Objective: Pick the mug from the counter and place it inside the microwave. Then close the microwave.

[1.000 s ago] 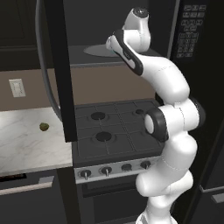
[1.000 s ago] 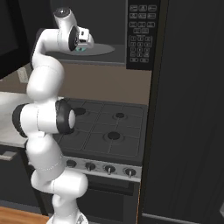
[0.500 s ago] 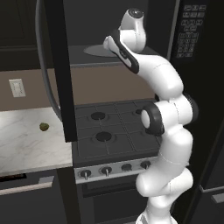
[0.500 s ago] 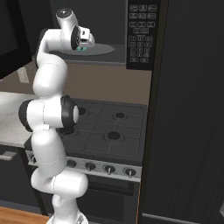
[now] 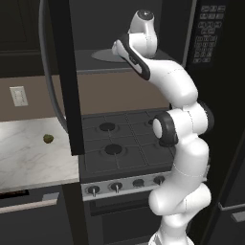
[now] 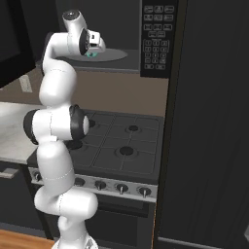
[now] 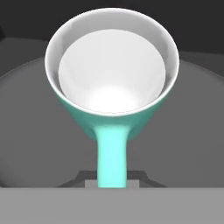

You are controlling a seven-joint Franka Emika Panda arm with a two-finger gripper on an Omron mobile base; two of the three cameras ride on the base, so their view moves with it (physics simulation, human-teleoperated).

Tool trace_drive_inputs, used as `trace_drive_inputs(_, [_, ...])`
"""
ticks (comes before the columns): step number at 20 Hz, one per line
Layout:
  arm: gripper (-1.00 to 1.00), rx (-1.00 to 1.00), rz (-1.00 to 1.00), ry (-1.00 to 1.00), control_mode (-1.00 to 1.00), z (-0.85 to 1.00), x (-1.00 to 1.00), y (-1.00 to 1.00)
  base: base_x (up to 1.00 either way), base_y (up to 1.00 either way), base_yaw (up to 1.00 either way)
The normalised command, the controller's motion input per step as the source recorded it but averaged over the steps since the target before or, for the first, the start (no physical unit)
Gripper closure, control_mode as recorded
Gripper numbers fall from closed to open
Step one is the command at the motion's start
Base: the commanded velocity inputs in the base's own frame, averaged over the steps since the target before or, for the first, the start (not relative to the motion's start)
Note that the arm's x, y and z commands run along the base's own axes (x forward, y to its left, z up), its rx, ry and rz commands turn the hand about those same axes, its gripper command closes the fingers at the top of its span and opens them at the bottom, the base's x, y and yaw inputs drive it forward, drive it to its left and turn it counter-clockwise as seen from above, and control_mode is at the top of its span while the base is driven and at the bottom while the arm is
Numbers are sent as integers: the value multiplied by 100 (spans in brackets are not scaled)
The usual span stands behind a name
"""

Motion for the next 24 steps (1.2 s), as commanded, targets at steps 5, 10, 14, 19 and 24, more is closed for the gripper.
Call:
trace_drive_inputs(5, [100, -2, 0, 1, -100, -17, 0, 0, 0, 0, 0])
trace_drive_inputs(10, [100, -1, 0, 0, -100, 0, 0, 0, 0, 0, 0])
trace_drive_inputs(14, [-100, 0, 0, 0, -100, 0, 0, 0, 0, 0, 0])
trace_drive_inputs(19, [-100, 0, 0, 0, -100, 0, 0, 0, 0, 0, 0])
trace_drive_inputs(24, [-100, 0, 0, 0, -100, 0, -14, 0, 0, 0, 0])
